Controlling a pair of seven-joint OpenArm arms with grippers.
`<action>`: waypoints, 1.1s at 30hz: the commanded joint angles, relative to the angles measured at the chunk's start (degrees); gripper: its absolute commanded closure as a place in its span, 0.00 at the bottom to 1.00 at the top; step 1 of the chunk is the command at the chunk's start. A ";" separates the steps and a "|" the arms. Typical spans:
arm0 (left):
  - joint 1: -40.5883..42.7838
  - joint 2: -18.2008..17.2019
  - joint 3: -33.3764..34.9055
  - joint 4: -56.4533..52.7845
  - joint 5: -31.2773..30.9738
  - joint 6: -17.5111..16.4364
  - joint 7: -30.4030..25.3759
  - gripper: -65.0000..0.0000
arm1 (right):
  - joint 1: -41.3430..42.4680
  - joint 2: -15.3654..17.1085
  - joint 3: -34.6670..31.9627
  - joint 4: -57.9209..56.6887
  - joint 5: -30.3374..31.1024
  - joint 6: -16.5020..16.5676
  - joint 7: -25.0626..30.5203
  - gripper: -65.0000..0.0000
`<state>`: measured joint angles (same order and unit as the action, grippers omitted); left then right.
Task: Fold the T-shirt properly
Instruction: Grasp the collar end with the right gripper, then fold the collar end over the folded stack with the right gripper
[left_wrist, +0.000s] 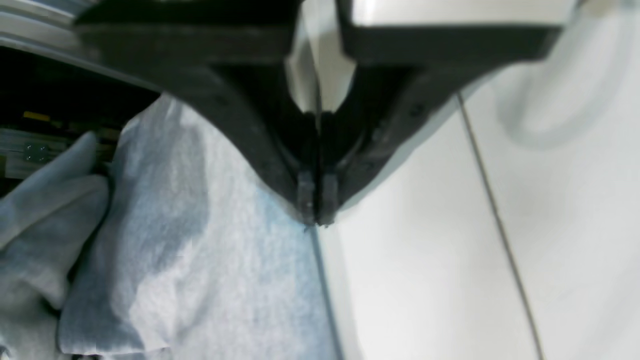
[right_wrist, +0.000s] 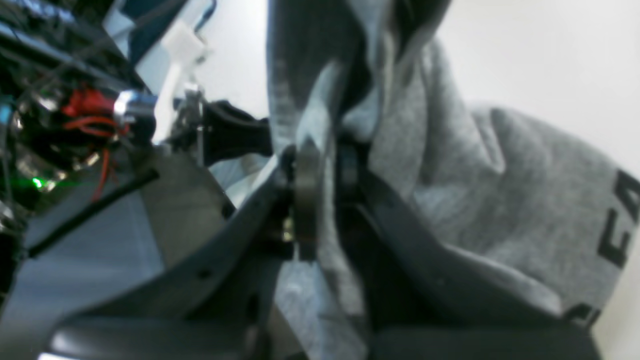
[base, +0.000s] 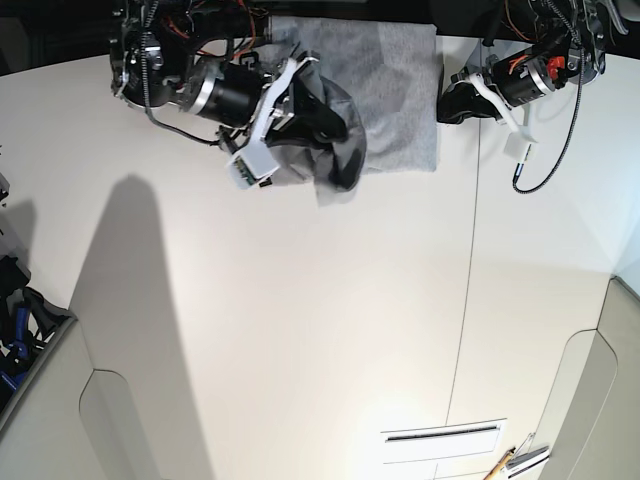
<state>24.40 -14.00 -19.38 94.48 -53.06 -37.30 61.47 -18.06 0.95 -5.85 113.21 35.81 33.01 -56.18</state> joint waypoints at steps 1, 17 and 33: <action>0.37 -0.39 -0.09 0.17 1.42 0.68 1.77 1.00 | 0.42 -0.15 -1.57 1.01 -0.24 0.17 2.51 1.00; 0.39 -0.28 -0.09 0.17 1.44 0.68 1.81 1.00 | 3.41 -0.17 -14.82 1.01 -16.31 -10.80 9.73 1.00; 0.39 -0.28 -0.09 0.17 1.44 0.68 1.99 1.00 | 5.33 -0.17 -19.04 1.01 -8.13 -7.85 9.22 0.51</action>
<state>24.43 -13.96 -19.38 94.43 -53.25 -37.30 61.78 -13.17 1.10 -24.69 113.21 26.68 24.60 -48.25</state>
